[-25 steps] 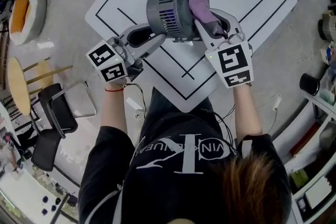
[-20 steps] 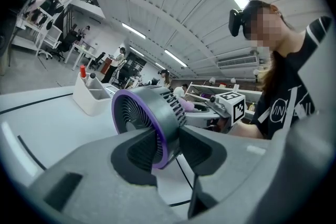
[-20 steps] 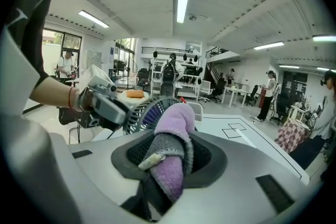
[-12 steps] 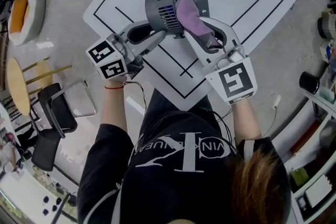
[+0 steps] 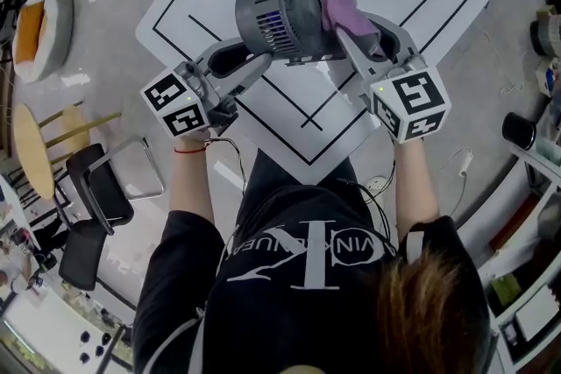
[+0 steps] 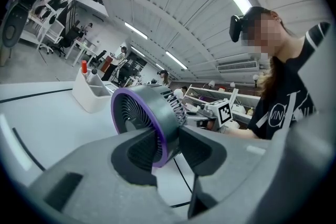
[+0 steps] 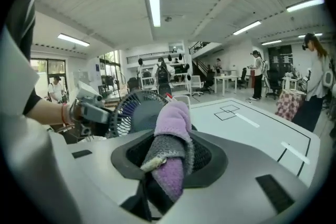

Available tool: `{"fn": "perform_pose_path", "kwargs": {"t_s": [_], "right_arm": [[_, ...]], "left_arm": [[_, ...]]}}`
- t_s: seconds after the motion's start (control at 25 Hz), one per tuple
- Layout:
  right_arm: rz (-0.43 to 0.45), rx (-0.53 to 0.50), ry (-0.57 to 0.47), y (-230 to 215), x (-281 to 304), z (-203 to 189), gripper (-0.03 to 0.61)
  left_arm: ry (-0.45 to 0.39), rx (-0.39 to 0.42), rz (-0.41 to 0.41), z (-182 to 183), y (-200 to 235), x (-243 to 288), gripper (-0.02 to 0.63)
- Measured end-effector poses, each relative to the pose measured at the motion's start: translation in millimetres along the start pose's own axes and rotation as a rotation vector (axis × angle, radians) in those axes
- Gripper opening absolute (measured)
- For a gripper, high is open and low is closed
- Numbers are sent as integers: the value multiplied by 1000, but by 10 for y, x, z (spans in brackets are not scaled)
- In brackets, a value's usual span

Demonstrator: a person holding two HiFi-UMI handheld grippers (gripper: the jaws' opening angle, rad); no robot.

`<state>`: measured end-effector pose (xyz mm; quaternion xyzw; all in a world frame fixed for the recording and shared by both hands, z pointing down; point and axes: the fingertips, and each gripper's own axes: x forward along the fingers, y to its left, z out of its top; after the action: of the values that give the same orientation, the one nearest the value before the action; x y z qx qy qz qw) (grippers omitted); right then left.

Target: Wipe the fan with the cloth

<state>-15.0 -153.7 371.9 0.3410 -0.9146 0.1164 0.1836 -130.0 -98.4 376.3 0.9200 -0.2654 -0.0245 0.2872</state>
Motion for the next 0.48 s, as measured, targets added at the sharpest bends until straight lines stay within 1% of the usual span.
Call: {"fn": "perform_pose_path", "kwargs": {"t_s": [0.12, 0.24, 0.48], "right_arm": [[-43, -30, 96, -121, 201, -157, 133], [-27, -40, 167, -50, 277, -294, 133], [16, -8, 190, 135, 170, -368, 133]], "left_arm": [[-3, -1, 2, -3, 7, 5, 137], [-6, -4, 3, -12, -1, -1, 137], [4, 4, 5, 0, 8, 39, 135]]}}
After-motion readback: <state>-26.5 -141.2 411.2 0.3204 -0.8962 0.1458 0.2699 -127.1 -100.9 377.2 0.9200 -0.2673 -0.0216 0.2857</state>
